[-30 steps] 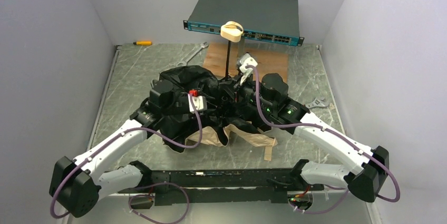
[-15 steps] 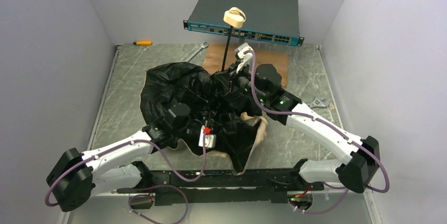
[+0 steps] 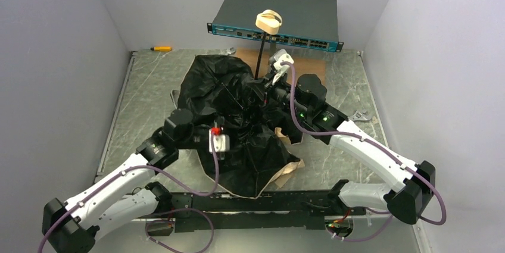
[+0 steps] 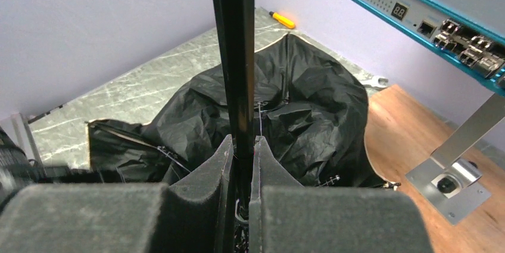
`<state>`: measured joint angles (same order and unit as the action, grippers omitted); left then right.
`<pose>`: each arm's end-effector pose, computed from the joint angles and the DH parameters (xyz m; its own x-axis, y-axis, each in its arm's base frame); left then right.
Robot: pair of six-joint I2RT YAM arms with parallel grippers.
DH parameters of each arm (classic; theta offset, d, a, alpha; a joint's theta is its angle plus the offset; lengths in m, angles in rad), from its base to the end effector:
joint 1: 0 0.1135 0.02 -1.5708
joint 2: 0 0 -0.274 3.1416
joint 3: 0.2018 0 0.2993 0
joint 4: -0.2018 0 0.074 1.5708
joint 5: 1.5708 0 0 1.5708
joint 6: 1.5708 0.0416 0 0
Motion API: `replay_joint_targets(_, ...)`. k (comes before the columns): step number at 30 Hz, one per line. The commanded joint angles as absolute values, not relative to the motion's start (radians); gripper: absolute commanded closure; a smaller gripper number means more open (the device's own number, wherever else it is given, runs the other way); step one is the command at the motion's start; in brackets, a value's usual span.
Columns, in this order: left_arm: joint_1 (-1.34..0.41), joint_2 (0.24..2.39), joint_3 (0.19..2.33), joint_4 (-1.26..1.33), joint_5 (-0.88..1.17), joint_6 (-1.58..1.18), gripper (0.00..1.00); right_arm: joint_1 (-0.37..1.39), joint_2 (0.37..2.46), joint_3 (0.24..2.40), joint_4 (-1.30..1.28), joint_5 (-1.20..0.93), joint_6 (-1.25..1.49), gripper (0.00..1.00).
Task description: Open the umbrella
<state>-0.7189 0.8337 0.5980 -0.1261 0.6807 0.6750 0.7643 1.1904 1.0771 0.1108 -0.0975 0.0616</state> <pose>0.1592 -0.1741 0.2686 0.3887 0.3052 -0.8694 0.9118 0.0083 0.4105 0.2367 0.2325 0.3941 -0.0485 0.0384 -0.9981 -0.7575 0.6500 0.0618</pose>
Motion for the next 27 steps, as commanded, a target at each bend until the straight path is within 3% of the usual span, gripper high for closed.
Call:
replay_joint_targets(1, -0.667, 0.840, 0.766, -0.118, 0.710, 0.423, 0.26, 0.760, 1.132, 1.068, 0.205, -0.128, 0.011, 1.00)
replay_joint_targets(4, -0.655, 0.891, 0.781, -0.068, 0.625, 0.357, 0.27, 0.762, 1.130, 1.056, 0.210, -0.140, 0.023, 1.00)
replay_joint_targets(10, -0.573, 1.073, 0.779, -0.060, 0.487, 0.298, 0.45, 0.767, 1.124, 1.044, 0.222, -0.167, 0.033, 1.00)
replay_joint_targets(16, -0.425, 1.073, 0.595, -0.125, 0.477, 0.507, 0.51, 0.767, 1.111, 0.989, 0.245, -0.171, -0.037, 1.00)
replay_joint_targets(20, -0.330, 1.027, 0.562, -0.165, 0.593, 0.546, 0.46, 0.766, 1.119, 0.941, 0.283, -0.226, -0.092, 1.00)
replay_joint_targets(24, -0.290, 0.907, 0.681, -0.184, 0.861, 0.484, 0.21, 0.767, 1.138, 0.922, 0.296, -0.299, -0.117, 1.00)
replay_joint_targets(27, -0.303, 0.870, 0.799, -0.042, 0.914, 0.245, 0.14, 0.768, 1.153, 0.907, 0.310, -0.346, -0.131, 1.00)
